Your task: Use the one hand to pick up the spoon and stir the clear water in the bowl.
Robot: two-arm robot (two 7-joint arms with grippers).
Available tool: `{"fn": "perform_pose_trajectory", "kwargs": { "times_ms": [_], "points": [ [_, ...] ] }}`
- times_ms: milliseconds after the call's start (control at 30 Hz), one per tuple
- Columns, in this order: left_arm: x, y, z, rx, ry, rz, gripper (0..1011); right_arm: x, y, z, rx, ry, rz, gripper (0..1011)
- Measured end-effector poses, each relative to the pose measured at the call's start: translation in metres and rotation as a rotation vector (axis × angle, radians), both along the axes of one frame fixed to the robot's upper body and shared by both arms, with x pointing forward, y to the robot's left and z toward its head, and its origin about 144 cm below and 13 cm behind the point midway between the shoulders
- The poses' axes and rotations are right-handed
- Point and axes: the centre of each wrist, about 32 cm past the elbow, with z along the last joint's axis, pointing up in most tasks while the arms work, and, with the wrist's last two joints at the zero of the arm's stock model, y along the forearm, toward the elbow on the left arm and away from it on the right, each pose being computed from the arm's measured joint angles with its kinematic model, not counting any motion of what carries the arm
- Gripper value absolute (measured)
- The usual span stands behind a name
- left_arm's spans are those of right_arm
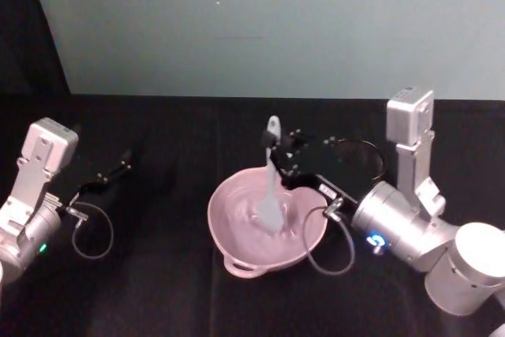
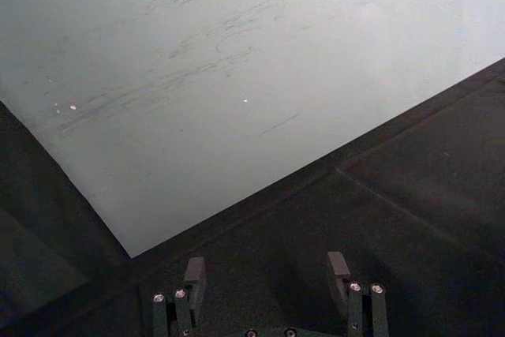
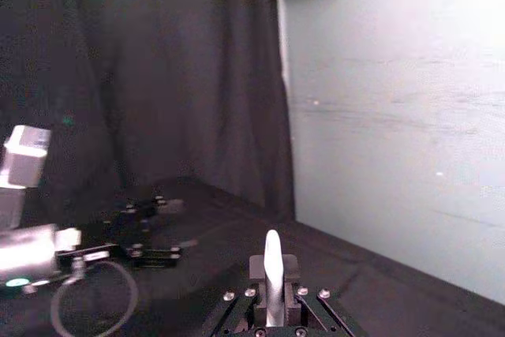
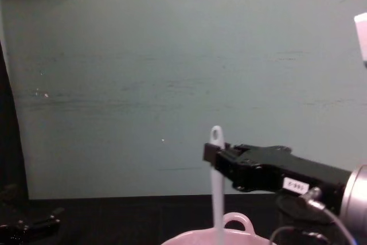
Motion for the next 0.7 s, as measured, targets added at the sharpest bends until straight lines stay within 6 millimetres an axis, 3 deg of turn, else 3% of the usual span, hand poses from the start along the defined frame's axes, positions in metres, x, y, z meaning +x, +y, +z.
{"fn": "perform_pose_trajectory", "kwargs": {
  "times_ms": [300,700],
  "points": [
    [0.000,0.000,0.000,0.000,0.000,0.000,1005,-0.003,0.020,-0.004,0.026,0.012,0.057,127],
    [0.000,0.000,0.000,0.000,0.000,0.000,1005,0.018,0.030,-0.006,0.042,0.011,0.054,127]
  ]
}}
